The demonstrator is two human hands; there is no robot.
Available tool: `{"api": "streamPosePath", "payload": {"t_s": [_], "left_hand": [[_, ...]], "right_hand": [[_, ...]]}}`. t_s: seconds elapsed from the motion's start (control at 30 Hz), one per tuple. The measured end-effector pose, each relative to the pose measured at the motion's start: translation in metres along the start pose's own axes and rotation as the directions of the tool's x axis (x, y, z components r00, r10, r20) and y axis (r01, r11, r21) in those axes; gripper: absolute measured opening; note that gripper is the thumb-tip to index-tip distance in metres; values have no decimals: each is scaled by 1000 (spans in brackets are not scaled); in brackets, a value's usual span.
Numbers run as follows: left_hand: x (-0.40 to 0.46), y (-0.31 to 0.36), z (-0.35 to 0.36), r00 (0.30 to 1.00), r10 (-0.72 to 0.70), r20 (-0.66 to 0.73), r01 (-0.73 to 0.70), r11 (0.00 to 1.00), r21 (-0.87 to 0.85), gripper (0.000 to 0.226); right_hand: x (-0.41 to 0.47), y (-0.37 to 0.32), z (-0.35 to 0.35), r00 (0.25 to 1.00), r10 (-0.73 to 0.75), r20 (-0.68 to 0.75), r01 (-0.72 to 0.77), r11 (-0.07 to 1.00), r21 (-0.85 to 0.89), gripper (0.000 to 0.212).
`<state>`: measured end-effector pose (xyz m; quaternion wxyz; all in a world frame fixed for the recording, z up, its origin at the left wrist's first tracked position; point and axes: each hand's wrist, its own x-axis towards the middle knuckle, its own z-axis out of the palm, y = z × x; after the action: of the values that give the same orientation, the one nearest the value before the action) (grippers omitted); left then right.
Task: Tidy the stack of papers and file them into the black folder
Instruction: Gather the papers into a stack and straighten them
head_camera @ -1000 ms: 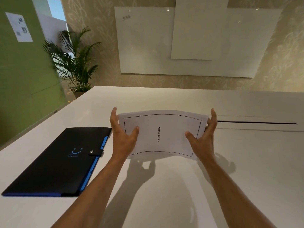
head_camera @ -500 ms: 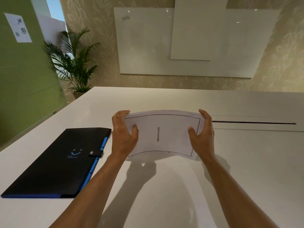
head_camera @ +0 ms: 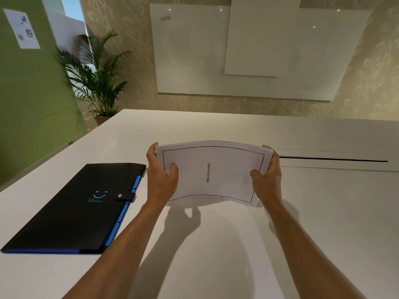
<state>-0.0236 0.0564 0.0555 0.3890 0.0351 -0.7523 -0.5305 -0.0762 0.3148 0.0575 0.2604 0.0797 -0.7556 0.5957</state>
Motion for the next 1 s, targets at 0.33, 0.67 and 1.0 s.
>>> {"api": "streamPosePath", "payload": {"t_s": [0.33, 0.67, 1.0], "left_hand": [[-29, -31, 2, 978, -184, 95, 195, 973, -121, 34], [-28, -44, -7, 943, -268, 197, 300, 941, -155, 18], [14, -26, -29, 962, -266, -53, 240, 925, -293, 15]], "right_hand": [[-20, 34, 8, 980, 187, 64, -194, 970, 145, 43], [-24, 40, 3, 978, 193, 77, -199, 978, 66, 28], [-8, 33, 0, 890, 445, 99, -451, 832, 322, 24]]}}
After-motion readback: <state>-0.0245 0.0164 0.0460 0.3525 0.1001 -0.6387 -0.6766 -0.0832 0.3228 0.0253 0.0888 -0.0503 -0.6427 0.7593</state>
